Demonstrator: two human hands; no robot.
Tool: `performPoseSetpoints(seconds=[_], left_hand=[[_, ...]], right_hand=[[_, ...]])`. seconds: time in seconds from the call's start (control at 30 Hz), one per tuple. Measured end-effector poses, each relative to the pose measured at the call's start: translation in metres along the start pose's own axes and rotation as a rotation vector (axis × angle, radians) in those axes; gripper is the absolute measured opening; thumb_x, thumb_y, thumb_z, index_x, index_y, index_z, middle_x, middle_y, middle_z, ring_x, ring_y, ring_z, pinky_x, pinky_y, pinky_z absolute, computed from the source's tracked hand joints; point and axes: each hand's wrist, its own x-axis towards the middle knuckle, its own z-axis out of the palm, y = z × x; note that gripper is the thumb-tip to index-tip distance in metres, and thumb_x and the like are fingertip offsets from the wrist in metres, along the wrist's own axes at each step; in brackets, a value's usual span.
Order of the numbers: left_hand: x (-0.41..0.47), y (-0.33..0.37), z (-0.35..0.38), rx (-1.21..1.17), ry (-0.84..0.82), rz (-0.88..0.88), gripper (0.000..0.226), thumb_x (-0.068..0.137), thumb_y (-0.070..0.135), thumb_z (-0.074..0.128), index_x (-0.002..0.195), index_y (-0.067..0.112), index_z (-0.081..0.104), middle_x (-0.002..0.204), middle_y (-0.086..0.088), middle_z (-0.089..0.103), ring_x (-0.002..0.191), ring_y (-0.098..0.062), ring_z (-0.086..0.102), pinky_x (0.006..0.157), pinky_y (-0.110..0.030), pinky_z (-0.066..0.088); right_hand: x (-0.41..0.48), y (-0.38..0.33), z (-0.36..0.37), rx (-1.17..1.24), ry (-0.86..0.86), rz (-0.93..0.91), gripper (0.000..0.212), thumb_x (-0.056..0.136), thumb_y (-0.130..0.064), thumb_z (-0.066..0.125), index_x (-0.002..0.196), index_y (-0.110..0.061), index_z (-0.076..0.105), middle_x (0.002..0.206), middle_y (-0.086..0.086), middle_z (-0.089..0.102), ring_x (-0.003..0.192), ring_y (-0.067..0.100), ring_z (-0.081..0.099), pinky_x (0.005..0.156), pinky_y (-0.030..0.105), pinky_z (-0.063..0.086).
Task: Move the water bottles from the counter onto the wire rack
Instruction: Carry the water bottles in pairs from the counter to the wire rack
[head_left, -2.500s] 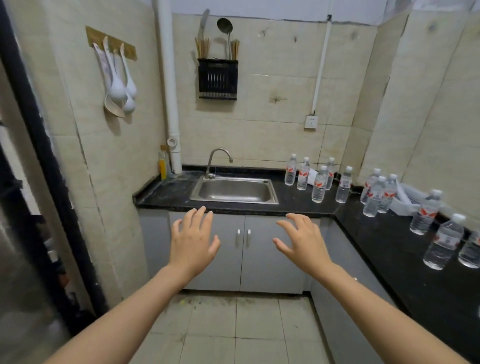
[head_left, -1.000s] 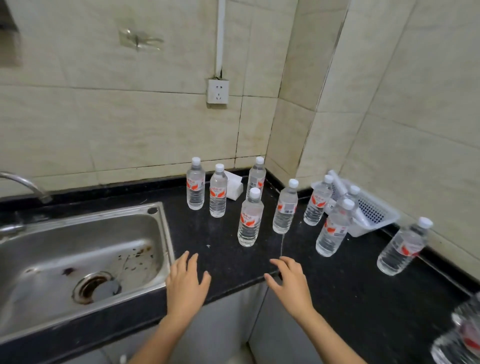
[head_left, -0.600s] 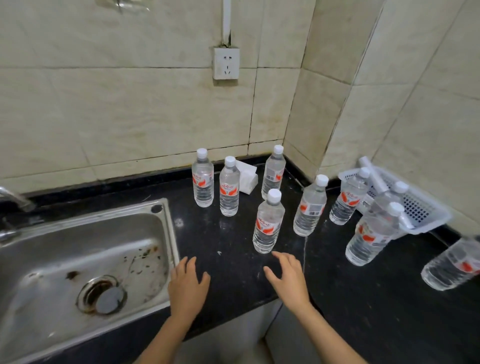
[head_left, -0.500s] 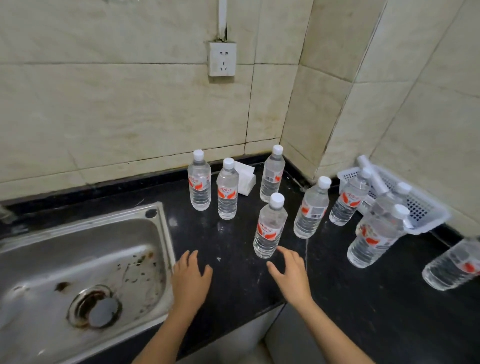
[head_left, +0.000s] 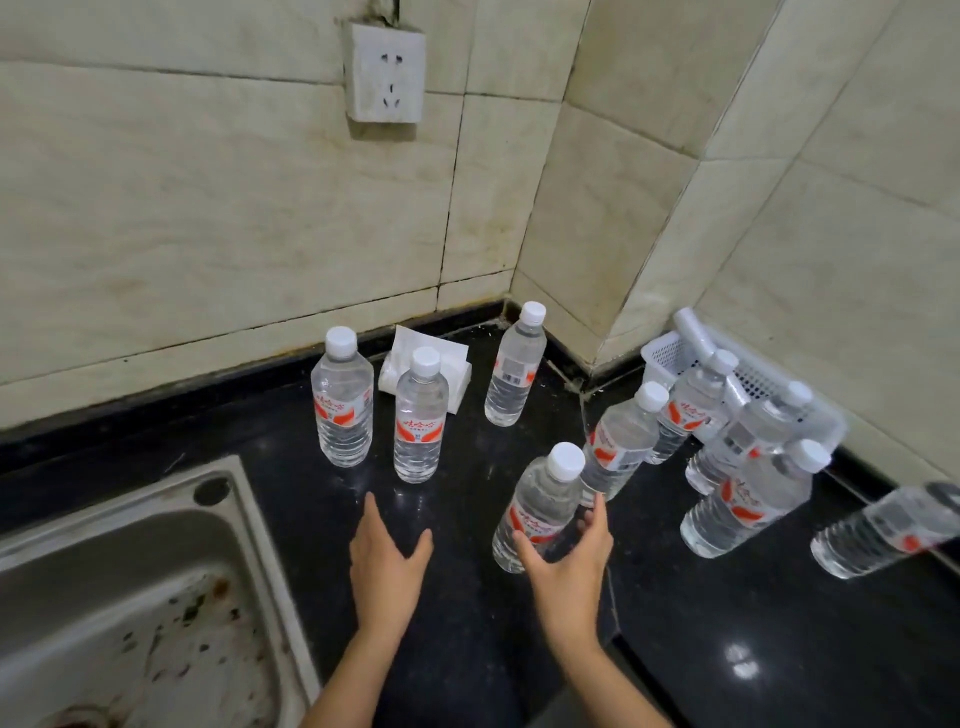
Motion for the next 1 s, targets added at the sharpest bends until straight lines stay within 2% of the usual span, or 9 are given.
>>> performPoseSetpoints(seconds=[0.1,0.27,0.37,0.47,0.57,0.73,0.83,0.9,1.0], left_hand=[[0.022,0.019,0.005,-0.038,0.038,0.072,0.092,0.076,0.025,0.071,0.146,0.010,0.014,0.152,-0.012,0.026,0.138,-0.032,0.026,0.111,-0.043,0.025],[0.070,0.050,0.011,-0.104,0.069,0.161,0.107,0.065,0.025,0.080,0.145,0.017,0.010,0.152,-0.010,0.026,0.140,-0.026,0.025,0.113,-0.046,0.027],[0.087,0.061,0.017,-0.152,0.047,0.148,0.113,0.063,0.025,0.082,0.146,0.020,0.006,0.152,-0.009,0.024,0.140,-0.026,0.025,0.114,-0.046,0.026],[0.097,0.065,0.022,-0.198,0.059,0.132,0.114,0.063,0.022,0.082,0.146,0.018,0.005,0.154,-0.008,0.021,0.141,-0.026,0.024,0.115,-0.047,0.024],[0.102,0.068,0.025,-0.242,0.099,0.127,0.109,0.065,0.018,0.080,0.146,0.017,0.008,0.153,-0.008,0.024,0.139,-0.027,0.027,0.113,-0.045,0.026],[0.105,0.067,0.023,-0.198,0.076,0.151,0.087,0.068,0.015,0.077,0.138,0.015,0.025,0.135,-0.013,0.046,0.123,-0.032,0.046,0.101,-0.043,0.038],[0.099,0.064,0.015,-0.196,0.020,0.165,0.080,0.067,0.012,0.077,0.133,0.012,0.031,0.131,-0.014,0.050,0.119,-0.032,0.050,0.098,-0.038,0.039],[0.087,0.062,0.011,-0.206,0.001,0.146,0.077,0.067,0.011,0.077,0.130,0.011,0.034,0.128,-0.014,0.052,0.116,-0.032,0.052,0.096,-0.037,0.039],[0.061,0.057,0.008,-0.213,-0.004,0.089,0.079,0.066,0.012,0.078,0.131,0.014,0.034,0.126,-0.015,0.056,0.113,-0.035,0.055,0.095,-0.039,0.041]], right_hand=[[0.017,-0.008,0.011,0.066,0.002,0.008,0.103,0.061,-0.009,0.083,0.143,-0.016,0.021,0.144,0.010,0.033,0.135,0.023,0.034,0.110,0.031,0.027],[0.034,-0.011,0.025,0.127,0.029,0.028,0.106,0.059,-0.013,0.084,0.142,-0.028,0.021,0.147,0.001,0.036,0.135,0.018,0.036,0.112,0.042,0.032],[0.042,-0.014,0.027,0.131,0.022,0.039,0.094,0.061,-0.012,0.083,0.137,-0.028,0.030,0.139,-0.003,0.044,0.127,0.017,0.043,0.108,0.038,0.037],[0.055,-0.017,0.023,0.094,-0.058,0.021,0.080,0.064,-0.012,0.081,0.122,-0.038,0.032,0.121,-0.012,0.046,0.113,0.011,0.047,0.102,0.034,0.040],[0.069,-0.021,0.015,0.075,-0.179,-0.009,0.074,0.065,-0.008,0.079,0.112,-0.040,0.031,0.106,-0.020,0.048,0.101,0.006,0.051,0.095,0.027,0.041],[0.083,-0.020,0.004,0.110,-0.254,0.002,0.075,0.068,-0.002,0.076,0.119,-0.031,0.027,0.101,-0.027,0.040,0.090,-0.007,0.048,0.090,0.020,0.037],[0.081,-0.015,0.000,0.127,-0.271,0.013,0.077,0.067,-0.004,0.077,0.120,-0.032,0.028,0.105,-0.020,0.045,0.096,0.002,0.052,0.090,0.023,0.039],[0.078,-0.012,0.000,0.122,-0.289,0.001,0.078,0.059,-0.013,0.078,0.117,-0.036,0.031,0.109,-0.015,0.049,0.102,0.008,0.053,0.093,0.025,0.042],[0.070,-0.011,-0.001,0.102,-0.311,-0.029,0.073,0.056,-0.015,0.079,0.111,-0.038,0.036,0.108,-0.014,0.050,0.101,0.007,0.054,0.089,0.022,0.042]])
